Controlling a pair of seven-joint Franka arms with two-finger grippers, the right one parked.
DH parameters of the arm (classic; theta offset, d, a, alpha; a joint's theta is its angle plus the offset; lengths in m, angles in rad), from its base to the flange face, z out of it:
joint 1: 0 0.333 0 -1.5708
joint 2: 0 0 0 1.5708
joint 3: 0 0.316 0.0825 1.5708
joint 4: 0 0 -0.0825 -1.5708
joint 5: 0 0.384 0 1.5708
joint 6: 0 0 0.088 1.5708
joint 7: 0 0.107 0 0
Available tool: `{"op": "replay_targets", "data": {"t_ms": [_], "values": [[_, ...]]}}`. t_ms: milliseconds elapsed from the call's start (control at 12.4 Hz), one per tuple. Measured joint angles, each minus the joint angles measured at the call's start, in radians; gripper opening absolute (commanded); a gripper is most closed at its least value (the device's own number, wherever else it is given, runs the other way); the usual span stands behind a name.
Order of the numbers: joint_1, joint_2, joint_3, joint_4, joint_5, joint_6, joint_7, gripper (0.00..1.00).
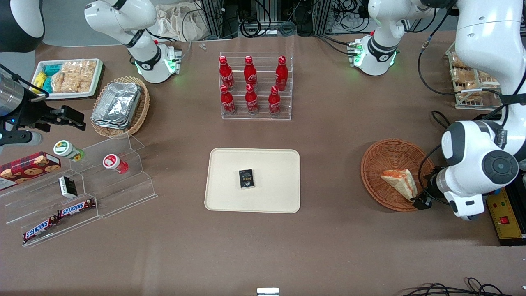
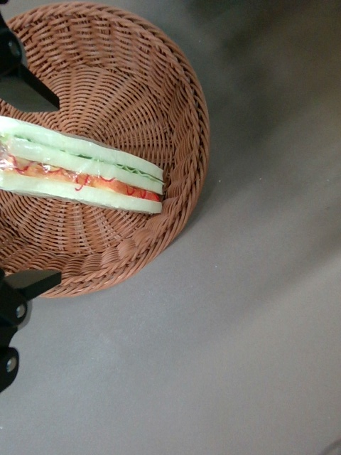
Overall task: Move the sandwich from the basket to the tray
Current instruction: 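Lower the left gripper and close it on the wrapped sandwich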
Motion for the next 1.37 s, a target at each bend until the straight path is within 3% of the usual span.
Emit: {"op": "replay_targets", "data": {"t_ms": [966,1046,1126,1207,1287,1368], "values": [[-0.001,0.006,-0.020,-0.165,0.010,0.084,-0.003,0.99],[-0.001,0.006,-0.020,-0.171,0.011,0.085,-0.003,0.85],[-0.001,0.006,-0.020,-0.173,0.011,0.086,-0.003,0.35],[-0.001,0.006,-0.020,-0.173,0.012,0.088,-0.003,0.12],[-0.001,0.006,-0.020,-0.173,0.012,0.090,-0.003,0.00],[-0.001,0.006,-0.020,-0.173,0.014,0.092,0.000,0.00]]}}
